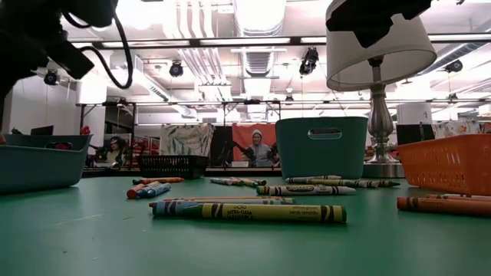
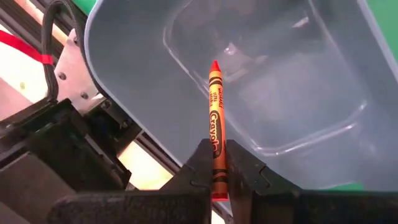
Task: Sort crayons
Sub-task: Put the orange crayon into the blue bin
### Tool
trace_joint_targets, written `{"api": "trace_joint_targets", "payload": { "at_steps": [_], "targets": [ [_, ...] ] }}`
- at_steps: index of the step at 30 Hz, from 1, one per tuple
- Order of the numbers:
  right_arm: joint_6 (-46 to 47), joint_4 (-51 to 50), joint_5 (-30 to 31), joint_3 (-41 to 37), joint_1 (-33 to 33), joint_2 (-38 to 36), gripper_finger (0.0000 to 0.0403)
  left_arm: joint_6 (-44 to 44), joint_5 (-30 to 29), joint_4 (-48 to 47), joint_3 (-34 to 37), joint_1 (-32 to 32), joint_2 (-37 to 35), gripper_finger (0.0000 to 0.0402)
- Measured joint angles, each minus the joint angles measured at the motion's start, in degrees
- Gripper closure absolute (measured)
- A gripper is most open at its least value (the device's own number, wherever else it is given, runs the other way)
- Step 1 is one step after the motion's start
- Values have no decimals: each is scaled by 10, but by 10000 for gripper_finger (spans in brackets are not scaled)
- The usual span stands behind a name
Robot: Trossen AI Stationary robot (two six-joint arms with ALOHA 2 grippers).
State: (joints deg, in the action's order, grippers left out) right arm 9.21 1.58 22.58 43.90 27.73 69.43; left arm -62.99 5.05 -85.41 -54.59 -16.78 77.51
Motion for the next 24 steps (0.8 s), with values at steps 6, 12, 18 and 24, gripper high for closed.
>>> {"api": "trace_joint_targets", "payload": {
  "at_steps": [6,12,18,24],
  "targets": [
    [0,0,0,0,0,0,344,19,-26,2,0,0,35,382],
    [0,0,0,0,0,0,344,35,-31,5,0,0,61,363],
    [0,0,0,0,0,0,344,40,-31,9,0,0,72,362],
    [0,0,0,0,0,0,344,40,-31,9,0,0,71,361]
  ]
}}
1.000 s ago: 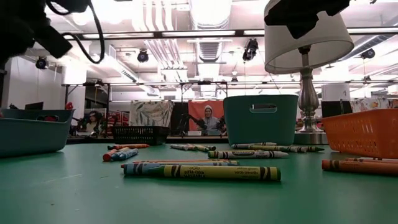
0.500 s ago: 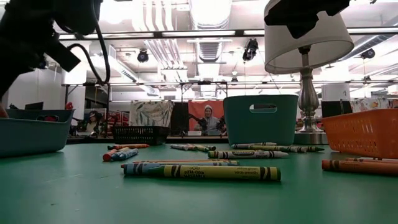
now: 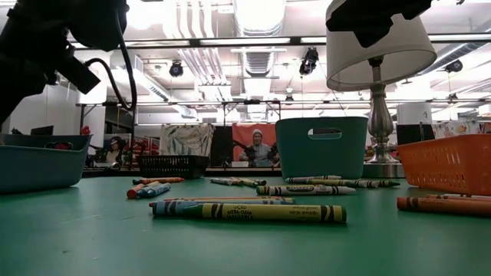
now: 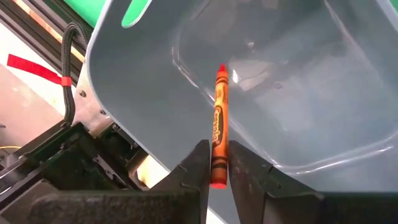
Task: Sort crayons
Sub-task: Put the orange crayon into the blue bin, then put the white crayon into the green bin
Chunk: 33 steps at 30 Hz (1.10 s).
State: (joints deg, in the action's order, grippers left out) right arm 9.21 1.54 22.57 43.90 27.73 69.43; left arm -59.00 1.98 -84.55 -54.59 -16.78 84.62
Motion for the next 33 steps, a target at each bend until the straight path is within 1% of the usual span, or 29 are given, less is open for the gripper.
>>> {"api": "trace_joint_targets", "payload": {
  "at_steps": [10,14,24,28,31,33],
  "targets": [
    [0,0,0,0,0,0,344,0,-6,1,0,0,0,357],
    [0,0,0,0,0,0,344,0,-14,4,0,0,0,341],
    [0,0,0,0,0,0,344,5,-17,10,0,0,-1,285],
    [3,0,0,0,0,0,344,20,-21,17,-2,0,-6,279],
    [13,0,0,0,0,0,344,31,-24,18,-20,0,-15,279],
    [18,0,0,1,0,0,344,42,-40,20,-36,0,-21,279]
  ]
}}
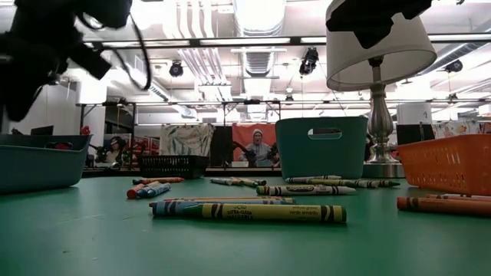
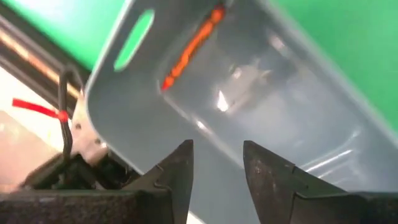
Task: Sort crayons
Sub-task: Put the white crayon into the green bin
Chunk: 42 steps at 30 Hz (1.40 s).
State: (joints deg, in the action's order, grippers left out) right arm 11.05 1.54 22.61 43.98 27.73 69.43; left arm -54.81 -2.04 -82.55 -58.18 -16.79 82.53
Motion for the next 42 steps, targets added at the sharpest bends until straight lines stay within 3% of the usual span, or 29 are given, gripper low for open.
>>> {"api": "trace_joint_targets", "payload": {
  "at_steps": [4,12,17,22,30,42],
  "targets": [
    [10,0,1,4,-3,0,344,44,-38,44,-37,0,-13,279],
    [18,-1,1,10,-9,0,344,197,-67,295,-43,0,-17,279],
    [25,-14,0,18,-9,0,344,240,-87,380,-40,7,1,279],
    [26,-21,0,31,-9,0,344,198,-131,409,-40,27,25,279],
    [25,-64,0,52,-9,0,344,137,-142,410,-40,48,88,279],
    [25,-73,0,52,-9,0,344,201,-170,410,-39,121,152,288]
  ]
}}
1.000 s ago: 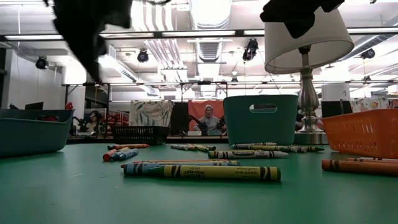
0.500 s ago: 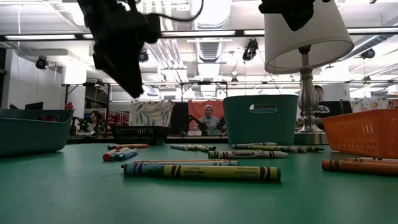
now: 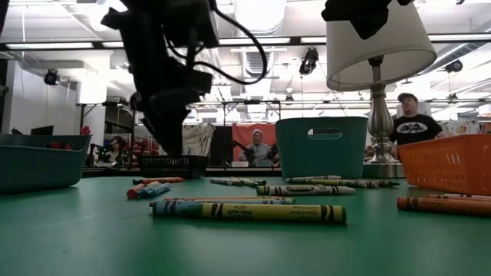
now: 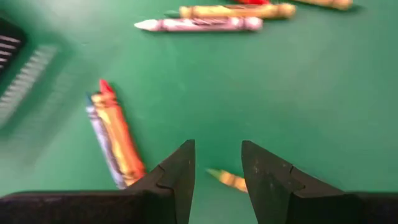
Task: Sort crayons
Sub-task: Put the white crayon into the green bin
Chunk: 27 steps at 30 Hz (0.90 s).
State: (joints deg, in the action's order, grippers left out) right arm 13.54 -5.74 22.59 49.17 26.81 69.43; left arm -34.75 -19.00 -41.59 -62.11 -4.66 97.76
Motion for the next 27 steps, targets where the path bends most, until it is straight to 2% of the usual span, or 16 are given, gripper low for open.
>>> {"api": "trace_joint_targets", "payload": {
  "at_steps": [4,7,14,17,22,27],
  "targets": [
    [0,0,0,0,0,0,344,44,0,2,0,34,0,288],
    [-1,0,0,0,0,0,344,118,1,29,0,48,0,288],
    [-1,0,0,0,-1,0,344,447,20,78,0,52,0,281],
    [-1,0,0,0,-1,0,344,548,21,104,0,64,0,278],
    [-9,0,0,0,-4,0,344,613,110,144,0,106,0,277],
    [-16,0,0,0,-22,0,344,656,129,160,0,138,2,277]
  ]
}}
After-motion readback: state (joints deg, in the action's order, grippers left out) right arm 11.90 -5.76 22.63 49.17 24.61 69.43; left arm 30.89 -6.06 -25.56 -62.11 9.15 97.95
